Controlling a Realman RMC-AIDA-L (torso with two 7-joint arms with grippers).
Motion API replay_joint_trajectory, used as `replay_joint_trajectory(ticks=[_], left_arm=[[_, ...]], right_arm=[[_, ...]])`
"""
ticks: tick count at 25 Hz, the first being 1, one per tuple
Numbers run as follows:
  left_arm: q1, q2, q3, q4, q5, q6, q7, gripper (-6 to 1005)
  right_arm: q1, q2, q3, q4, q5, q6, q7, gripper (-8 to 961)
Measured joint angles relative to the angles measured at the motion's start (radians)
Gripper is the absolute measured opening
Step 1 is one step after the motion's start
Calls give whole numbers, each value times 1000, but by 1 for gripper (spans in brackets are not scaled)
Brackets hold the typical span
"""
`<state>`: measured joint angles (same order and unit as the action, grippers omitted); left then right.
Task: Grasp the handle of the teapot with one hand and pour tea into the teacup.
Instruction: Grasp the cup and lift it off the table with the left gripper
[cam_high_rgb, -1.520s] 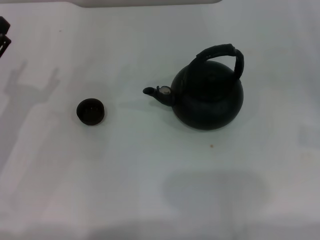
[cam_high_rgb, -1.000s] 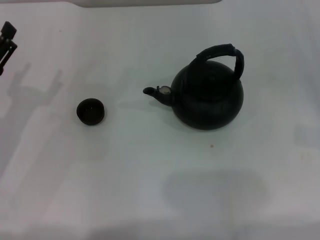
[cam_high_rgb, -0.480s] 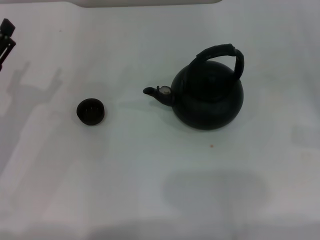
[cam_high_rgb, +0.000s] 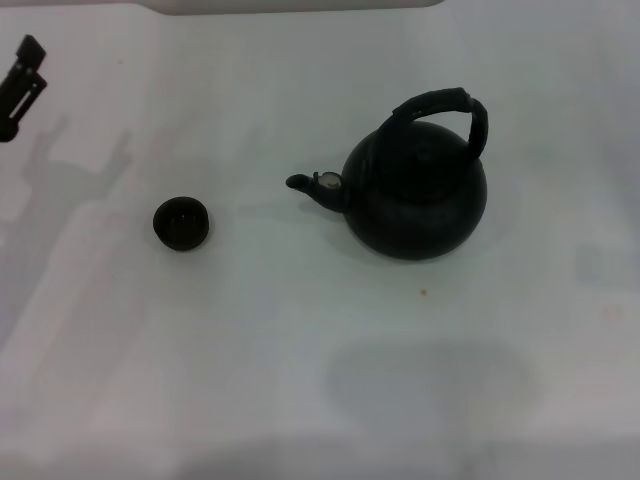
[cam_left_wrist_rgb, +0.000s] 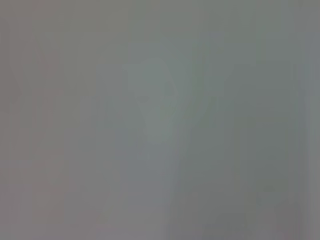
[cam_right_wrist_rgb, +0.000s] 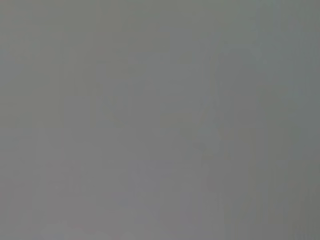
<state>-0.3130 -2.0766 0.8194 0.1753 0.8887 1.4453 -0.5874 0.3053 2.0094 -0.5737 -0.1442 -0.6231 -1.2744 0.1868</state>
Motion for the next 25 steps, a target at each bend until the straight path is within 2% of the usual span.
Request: replay_joint_trajectory(ticks=[4,6,11,16,18,21,23,24,25], left_arm=[[-1,1,37,7,19,-39,-4,878],[-1,1,95,28,30,-103,-35,878],[0,1,329,132,36,-312,-197,878],[20,1,418,221,36,-345,-273,877],[46,1,481,298,39,-367,-337,877],[137,2,590,514,104,-470,-475,877],[208,3,648,687,213,-577,-608,878],[271,3,682,840,375,-658,-791,878],[271,3,682,840,375,-658,-791,878]], right_arm=[[9,0,-11,0,0,15,0,851],[14,-2,-21,-4,0,21,0,851],[24,-3,-44,-10,0,40,0,852],[29,-3,-47,-11,0,61,-2,852],[27,-3,-47,-11,0,62,-2,852],[23,-3,-48,-11,0,62,-2,852],[22,-3,-49,-10,0,62,-1,851],[22,-3,-49,-9,0,62,-1,851],[21,-3,-46,-7,0,62,-1,851]])
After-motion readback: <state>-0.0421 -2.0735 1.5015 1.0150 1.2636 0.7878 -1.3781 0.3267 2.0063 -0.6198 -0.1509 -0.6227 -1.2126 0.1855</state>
